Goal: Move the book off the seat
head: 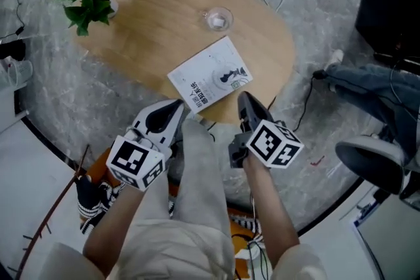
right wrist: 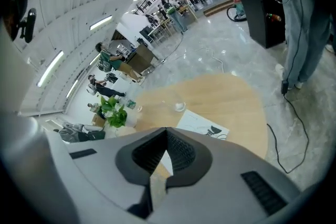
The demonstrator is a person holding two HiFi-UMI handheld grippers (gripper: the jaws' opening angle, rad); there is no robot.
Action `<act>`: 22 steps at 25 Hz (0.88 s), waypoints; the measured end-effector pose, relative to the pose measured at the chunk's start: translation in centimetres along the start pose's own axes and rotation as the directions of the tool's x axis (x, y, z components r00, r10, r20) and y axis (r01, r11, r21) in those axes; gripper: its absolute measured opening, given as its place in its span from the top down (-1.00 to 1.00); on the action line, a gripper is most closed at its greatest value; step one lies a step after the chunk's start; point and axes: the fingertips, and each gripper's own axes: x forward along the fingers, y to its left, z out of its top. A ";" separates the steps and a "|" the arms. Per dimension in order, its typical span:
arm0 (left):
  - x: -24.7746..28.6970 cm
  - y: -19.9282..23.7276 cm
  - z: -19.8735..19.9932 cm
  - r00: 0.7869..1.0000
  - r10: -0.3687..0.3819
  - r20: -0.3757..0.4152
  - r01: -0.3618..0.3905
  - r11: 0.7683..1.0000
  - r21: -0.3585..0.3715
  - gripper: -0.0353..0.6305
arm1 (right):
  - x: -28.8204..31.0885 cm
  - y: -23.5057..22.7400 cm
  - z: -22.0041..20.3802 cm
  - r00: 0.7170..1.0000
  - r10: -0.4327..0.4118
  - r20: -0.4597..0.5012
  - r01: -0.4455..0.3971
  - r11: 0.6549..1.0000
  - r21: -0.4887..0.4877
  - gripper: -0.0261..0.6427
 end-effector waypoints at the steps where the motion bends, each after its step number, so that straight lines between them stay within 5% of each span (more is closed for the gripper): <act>1: -0.9 -0.2 0.4 1.000 0.005 0.006 -0.005 1.000 0.001 0.88 | -0.6 1.3 -0.2 1.000 0.016 -0.009 -0.016 1.000 -0.013 0.90; 11: -8.0 -4.3 3.6 0.999 -0.035 0.026 0.033 0.997 0.073 0.88 | -6.2 11.5 -0.8 0.993 0.098 -0.059 -0.106 0.983 -0.150 0.90; 22: -16.2 -6.1 7.1 0.993 -0.075 0.088 0.065 0.992 0.106 0.88 | -11.6 20.5 -2.6 0.982 0.162 -0.092 -0.184 0.918 -0.350 0.90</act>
